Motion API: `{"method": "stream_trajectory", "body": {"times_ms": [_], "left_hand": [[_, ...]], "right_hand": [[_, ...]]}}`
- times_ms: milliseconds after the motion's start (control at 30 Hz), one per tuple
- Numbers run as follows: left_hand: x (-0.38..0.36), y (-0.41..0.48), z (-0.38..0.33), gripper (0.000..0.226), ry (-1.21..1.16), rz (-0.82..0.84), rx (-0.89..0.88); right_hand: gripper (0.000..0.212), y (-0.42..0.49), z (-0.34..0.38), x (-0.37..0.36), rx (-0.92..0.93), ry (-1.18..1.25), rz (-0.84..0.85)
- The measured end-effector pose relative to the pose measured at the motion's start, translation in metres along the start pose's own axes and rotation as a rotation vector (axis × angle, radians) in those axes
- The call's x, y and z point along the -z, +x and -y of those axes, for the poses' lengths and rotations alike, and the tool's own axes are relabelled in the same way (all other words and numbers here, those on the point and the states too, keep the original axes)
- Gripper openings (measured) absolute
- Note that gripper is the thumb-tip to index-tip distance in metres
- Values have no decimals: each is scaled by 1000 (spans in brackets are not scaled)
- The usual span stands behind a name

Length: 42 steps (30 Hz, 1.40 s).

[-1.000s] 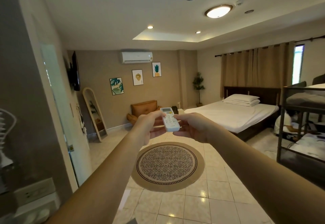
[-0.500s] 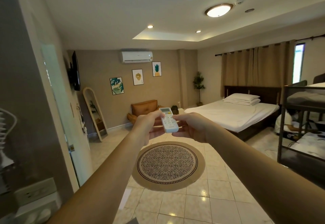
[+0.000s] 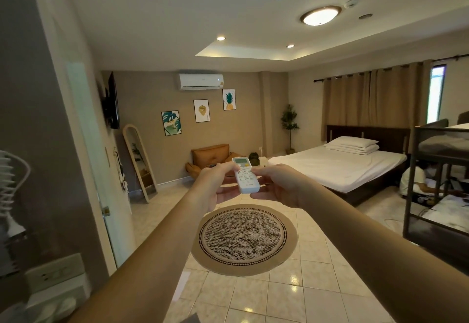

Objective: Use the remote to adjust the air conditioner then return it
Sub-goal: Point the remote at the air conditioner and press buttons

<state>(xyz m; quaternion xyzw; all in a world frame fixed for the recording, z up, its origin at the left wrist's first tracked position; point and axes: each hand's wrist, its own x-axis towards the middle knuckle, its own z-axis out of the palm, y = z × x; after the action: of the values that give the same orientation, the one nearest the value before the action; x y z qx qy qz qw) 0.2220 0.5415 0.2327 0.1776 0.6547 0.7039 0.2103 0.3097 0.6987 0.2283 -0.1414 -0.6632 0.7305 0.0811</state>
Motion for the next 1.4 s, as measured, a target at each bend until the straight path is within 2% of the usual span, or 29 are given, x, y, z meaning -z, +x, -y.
{"method": "stream_trajectory", "body": {"times_ms": [200, 1133, 1400], "left_hand": [[4, 0, 2, 13, 7, 2, -5], [18, -4, -8, 22, 6, -42, -65], [25, -6, -5, 21, -42, -1, -40]], "right_hand": [[23, 2, 0, -3, -7, -10, 1], [27, -7, 9, -24, 32, -7, 39], [27, -7, 8, -26, 26, -4, 32]]}}
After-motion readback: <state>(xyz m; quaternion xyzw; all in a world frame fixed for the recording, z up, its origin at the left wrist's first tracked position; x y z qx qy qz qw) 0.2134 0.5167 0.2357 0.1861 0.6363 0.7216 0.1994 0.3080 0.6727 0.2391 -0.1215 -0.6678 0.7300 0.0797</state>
